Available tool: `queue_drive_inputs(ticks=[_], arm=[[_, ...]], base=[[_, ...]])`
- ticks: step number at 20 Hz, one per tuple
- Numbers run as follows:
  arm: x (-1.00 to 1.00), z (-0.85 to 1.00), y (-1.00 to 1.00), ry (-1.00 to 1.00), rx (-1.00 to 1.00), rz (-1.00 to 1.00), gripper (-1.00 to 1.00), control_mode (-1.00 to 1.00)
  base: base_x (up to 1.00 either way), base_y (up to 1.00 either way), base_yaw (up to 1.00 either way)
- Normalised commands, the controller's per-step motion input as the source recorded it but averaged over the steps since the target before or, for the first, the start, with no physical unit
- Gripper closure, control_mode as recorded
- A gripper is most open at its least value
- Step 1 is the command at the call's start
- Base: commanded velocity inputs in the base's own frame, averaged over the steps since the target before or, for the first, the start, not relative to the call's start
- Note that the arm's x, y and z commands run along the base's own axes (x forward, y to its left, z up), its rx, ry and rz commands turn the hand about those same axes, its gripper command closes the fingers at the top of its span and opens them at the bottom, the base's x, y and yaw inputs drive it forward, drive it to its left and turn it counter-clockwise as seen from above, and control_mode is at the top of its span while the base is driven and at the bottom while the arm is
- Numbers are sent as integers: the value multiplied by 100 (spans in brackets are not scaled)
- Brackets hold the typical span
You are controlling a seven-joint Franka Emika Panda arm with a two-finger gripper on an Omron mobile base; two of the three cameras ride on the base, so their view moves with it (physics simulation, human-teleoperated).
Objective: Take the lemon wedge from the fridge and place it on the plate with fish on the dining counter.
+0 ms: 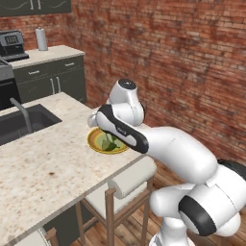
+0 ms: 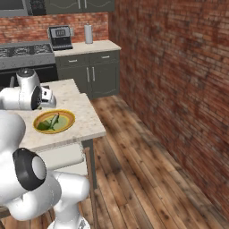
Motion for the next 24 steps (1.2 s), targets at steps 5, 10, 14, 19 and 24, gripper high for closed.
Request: queue_drive_inputs(ticks=[5,10,14,19,24], arm=[[0,-32,1,0,0,1,100,-100],[-21,0,4,7,0,2,-100,-100],[-100,26,2,0,1,0,-100,-100],[-100,2,0,-6,2,0,-100,-100],[-100,28,-20,-25,8,0,-100,-100]], base=[[0,0,0],[0,0,0],[0,0,0],[0,0,0],[0,0,0]])
